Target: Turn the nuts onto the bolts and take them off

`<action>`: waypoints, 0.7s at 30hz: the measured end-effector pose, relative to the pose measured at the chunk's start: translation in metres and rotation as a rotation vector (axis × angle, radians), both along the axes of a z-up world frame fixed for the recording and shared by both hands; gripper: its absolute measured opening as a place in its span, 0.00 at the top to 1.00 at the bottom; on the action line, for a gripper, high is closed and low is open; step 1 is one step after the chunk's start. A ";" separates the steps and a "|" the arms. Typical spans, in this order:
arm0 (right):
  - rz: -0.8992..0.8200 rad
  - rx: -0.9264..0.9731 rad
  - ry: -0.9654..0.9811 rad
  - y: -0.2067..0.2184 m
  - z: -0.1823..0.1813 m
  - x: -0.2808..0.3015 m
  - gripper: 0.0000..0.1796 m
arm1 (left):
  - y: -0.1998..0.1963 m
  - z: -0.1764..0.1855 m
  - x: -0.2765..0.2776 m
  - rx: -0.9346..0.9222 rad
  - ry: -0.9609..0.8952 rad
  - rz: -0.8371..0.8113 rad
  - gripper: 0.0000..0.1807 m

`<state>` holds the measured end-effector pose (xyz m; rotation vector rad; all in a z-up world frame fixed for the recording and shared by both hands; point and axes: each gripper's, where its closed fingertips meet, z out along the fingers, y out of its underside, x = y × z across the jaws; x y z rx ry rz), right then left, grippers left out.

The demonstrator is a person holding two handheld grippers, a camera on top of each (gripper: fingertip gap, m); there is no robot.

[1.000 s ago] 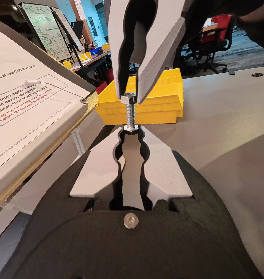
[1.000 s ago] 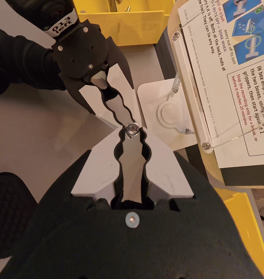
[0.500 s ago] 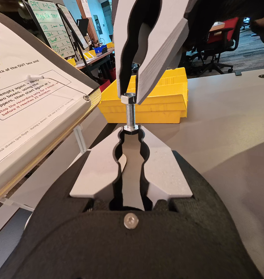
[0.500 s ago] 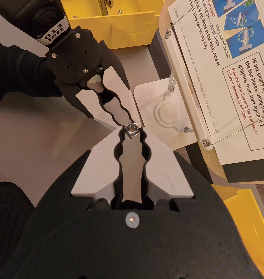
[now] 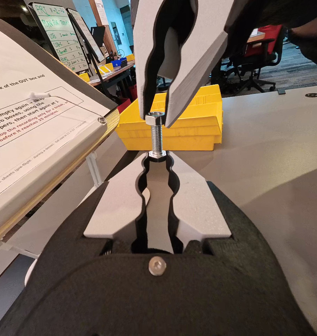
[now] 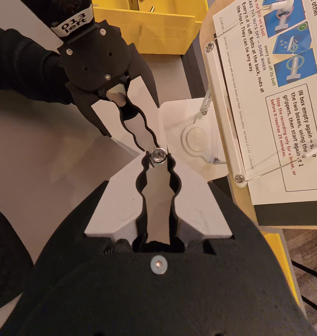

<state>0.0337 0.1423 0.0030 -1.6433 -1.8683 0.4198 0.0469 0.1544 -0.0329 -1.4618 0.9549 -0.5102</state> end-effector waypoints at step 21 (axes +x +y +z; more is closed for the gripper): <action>-0.008 0.011 0.026 0.001 0.001 0.000 0.84 | -0.004 0.004 0.004 -0.005 -0.040 -0.026 0.91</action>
